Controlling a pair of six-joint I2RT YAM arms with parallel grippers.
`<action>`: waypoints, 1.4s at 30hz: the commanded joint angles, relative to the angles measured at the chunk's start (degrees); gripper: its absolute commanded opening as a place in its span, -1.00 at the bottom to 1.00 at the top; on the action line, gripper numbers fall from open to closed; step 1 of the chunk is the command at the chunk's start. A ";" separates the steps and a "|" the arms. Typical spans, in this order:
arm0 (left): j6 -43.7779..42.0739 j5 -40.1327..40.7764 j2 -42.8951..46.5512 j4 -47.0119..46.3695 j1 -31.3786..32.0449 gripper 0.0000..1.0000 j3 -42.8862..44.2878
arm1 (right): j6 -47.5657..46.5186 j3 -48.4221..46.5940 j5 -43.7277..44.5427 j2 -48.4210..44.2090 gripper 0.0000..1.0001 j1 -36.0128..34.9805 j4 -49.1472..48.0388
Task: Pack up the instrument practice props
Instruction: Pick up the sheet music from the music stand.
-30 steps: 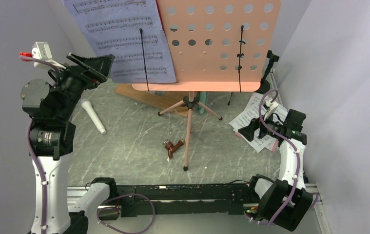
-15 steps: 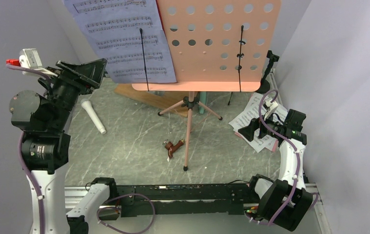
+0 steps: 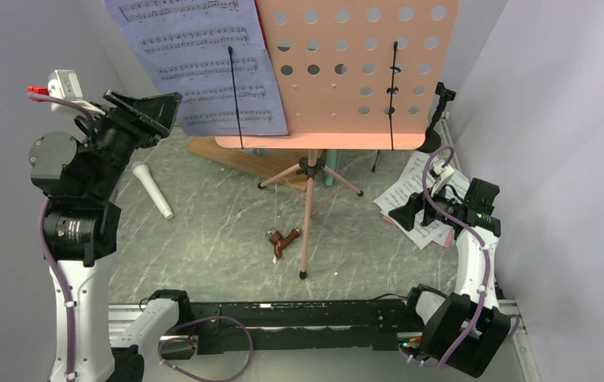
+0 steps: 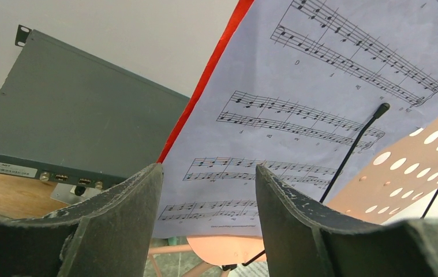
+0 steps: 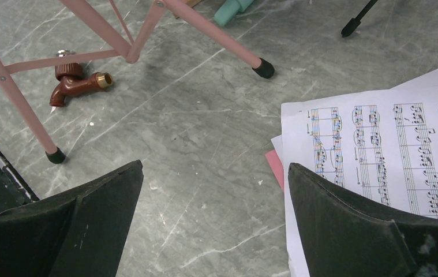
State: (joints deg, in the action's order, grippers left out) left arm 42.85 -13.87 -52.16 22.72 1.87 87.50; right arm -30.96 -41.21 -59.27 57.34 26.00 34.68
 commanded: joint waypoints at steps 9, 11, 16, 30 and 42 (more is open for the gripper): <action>-0.67 -3.44 -0.74 0.00 0.11 0.33 -0.23 | -1.47 -2.29 -1.62 -0.11 0.99 -0.20 0.28; -0.88 -3.15 -0.79 0.13 0.15 0.35 -0.46 | -1.52 -2.29 -1.64 -0.12 0.99 -0.16 0.26; -1.04 -3.56 -1.22 0.34 0.15 0.39 -0.24 | -1.52 -2.29 -1.64 -0.04 0.99 -0.23 0.25; -0.93 -6.31 -1.92 -0.51 0.10 0.30 -0.23 | -1.56 -2.30 -1.61 0.09 0.99 -0.19 0.30; -1.39 -7.10 0.52 -1.52 0.15 -0.35 -1.03 | -1.56 -2.29 -1.64 -0.02 0.99 -0.21 0.30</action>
State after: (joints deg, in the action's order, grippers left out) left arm 41.67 -16.80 -52.64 21.74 1.87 86.78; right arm -31.11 -41.21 -59.29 57.34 26.00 34.68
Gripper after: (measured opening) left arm 0.365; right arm 0.994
